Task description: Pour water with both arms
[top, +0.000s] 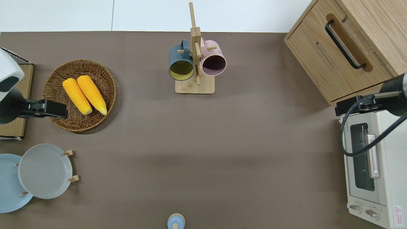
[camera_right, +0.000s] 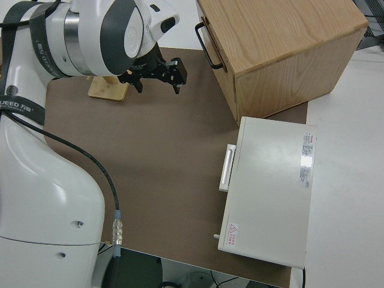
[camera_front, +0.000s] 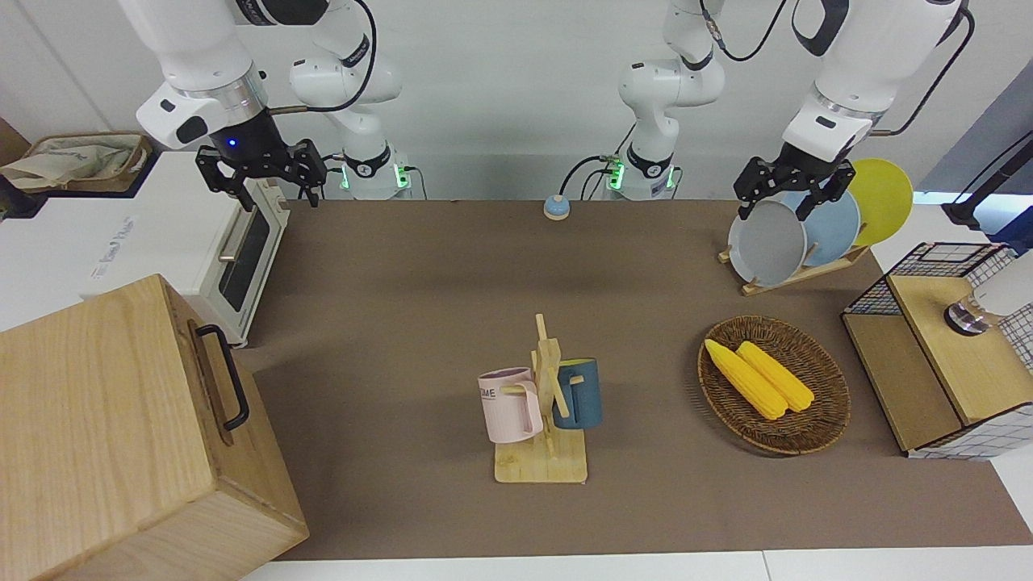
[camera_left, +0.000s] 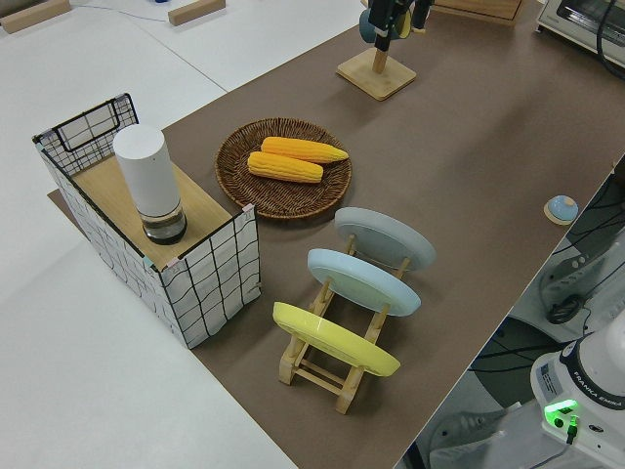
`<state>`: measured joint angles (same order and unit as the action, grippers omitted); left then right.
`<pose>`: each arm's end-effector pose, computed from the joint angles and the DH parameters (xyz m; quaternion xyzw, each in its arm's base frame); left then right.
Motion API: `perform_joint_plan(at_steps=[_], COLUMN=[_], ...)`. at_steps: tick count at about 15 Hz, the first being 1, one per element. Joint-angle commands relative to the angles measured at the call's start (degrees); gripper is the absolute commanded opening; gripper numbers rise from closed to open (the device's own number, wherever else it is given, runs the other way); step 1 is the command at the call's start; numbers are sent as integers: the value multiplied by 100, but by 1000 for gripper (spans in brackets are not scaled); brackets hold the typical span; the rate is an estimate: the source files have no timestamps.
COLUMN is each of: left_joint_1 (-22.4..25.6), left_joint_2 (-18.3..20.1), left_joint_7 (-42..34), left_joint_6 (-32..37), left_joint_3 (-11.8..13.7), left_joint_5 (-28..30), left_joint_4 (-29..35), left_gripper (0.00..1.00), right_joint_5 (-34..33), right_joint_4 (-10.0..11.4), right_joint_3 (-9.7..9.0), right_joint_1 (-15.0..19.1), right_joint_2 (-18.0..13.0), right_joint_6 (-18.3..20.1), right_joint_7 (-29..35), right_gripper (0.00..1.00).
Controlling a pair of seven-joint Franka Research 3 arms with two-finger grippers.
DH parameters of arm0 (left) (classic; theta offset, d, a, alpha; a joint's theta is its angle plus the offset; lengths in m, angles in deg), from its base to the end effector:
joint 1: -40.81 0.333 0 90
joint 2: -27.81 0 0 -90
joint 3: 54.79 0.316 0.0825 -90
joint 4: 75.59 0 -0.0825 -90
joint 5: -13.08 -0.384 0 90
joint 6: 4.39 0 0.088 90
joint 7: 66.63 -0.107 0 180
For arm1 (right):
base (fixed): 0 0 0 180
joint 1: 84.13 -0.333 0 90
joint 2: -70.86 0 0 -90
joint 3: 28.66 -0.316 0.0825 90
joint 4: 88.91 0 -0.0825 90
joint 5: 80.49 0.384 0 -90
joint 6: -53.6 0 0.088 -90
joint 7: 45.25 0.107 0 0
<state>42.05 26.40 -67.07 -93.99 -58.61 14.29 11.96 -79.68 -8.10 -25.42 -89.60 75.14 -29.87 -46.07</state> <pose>0.5612 -0.0271 0.6304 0.9996 -0.0265 0.0054 0.0115 0.5657 0.0251 0.6477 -0.9995 -0.0274 0.0141 0.0047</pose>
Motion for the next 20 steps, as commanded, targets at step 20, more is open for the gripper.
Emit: perform_joint_plan(at_steps=[20], left_joint_1=[350], left_joint_2=[44], left_joint_7=[-798], left_joint_6=[100], left_joint_3=[389], left_joint_5=[-305], left_joint_4=[51], left_gripper=[998], right_joint_5=[85], right_joint_4=[347], right_joint_3=[-122], right_joint_1=[-613], right_joint_2=[46], right_joint_6=[-318], right_joint_7=[46], right_gripper=[990])
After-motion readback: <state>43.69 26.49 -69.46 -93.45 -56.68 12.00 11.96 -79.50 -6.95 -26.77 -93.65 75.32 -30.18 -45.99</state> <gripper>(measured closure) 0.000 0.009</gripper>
